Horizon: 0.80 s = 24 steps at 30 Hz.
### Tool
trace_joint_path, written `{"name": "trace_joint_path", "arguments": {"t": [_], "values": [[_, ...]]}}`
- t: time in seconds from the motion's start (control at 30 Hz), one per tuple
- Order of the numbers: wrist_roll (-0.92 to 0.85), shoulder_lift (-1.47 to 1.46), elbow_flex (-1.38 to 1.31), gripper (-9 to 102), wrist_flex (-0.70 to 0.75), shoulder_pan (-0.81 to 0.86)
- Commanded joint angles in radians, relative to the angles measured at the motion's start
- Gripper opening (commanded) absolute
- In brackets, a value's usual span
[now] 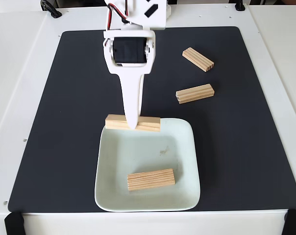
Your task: Pick up the wooden block and place them on the plate.
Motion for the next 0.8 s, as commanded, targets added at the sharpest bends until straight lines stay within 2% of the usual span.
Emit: {"name": "trace_joint_path", "arguments": {"t": [0.0, 0.3, 0.77], "values": [[0.009, -0.086, -0.184, 0, -0.012, -0.031], [0.011, -0.288, -0.408, 0, -0.014, -0.063], [0.011, -0.341, -0.433, 0, -0.014, -0.049]]}}
